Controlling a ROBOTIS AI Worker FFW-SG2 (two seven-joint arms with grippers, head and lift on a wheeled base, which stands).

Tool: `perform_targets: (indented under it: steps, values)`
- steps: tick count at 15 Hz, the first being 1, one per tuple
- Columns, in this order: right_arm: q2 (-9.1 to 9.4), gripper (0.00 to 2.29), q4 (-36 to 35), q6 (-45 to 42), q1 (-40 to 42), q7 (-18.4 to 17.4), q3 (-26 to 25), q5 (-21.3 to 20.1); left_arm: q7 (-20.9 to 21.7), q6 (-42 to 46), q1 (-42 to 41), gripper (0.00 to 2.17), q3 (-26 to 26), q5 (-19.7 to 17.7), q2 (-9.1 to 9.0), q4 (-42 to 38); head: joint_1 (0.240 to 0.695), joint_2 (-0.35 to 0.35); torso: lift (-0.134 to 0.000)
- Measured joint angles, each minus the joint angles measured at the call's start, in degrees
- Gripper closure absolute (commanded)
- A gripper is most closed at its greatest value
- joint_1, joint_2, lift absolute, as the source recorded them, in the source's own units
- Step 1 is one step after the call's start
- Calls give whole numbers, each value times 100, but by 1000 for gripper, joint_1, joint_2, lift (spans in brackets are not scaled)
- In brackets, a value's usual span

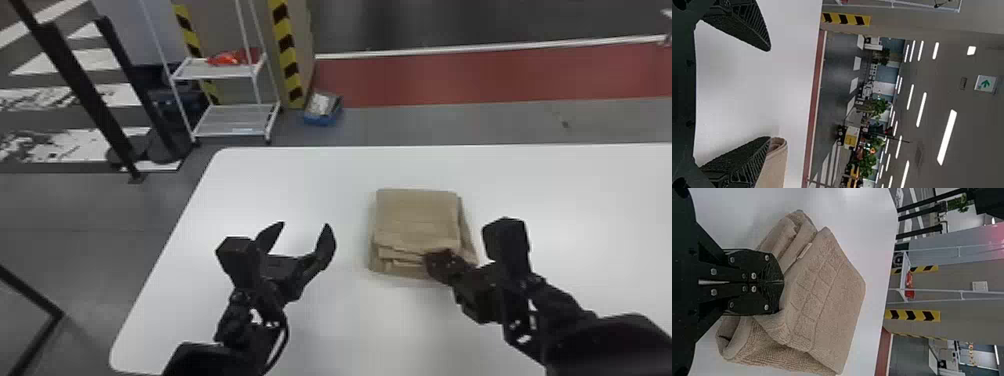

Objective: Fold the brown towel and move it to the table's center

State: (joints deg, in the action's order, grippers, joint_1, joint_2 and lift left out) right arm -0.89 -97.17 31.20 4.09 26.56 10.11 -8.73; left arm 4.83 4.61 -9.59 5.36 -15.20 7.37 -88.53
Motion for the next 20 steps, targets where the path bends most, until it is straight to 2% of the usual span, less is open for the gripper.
perform_targets:
  steps: [5,9,10,12,14,15,16,17,18,20]
  values:
    - [-30,2047,-118,132,19,19,-189,-49,0,0,1,73,47,0,1,-20,695,121,-97]
    - [-55,2047,-938,179,437,110,-322,159,0,0,-34,73,23,-2,1,-51,695,122,-97]
    - [-56,1963,-1154,174,534,107,-372,183,0,0,-34,73,33,-2,1,-55,695,120,-97]
    - [-54,1217,-1622,-156,882,-143,-556,243,0,1,-41,73,47,0,1,-67,695,96,-97]
    - [-52,461,-1913,-1077,1382,-465,-805,361,0,9,-57,73,41,0,1,-91,695,72,-97]
    - [-50,218,-2031,-1526,1653,-695,-941,437,-6,10,-74,73,38,0,1,-131,695,60,-97]
    - [-49,110,-2105,-1880,1868,-978,-1038,473,-9,9,-103,73,33,0,1,-185,695,25,-97]
    - [-47,107,-2137,-2229,2075,-1366,-1148,490,-13,5,-157,73,22,3,0,-268,695,6,-97]
    - [-45,107,-2139,-2426,2211,-1607,-1262,505,-18,2,-215,73,9,12,-3,-351,695,-15,-97]
    - [-31,110,-2081,-2768,2451,-1736,-1610,698,-54,0,-419,70,-86,34,-5,-600,695,-47,-97]
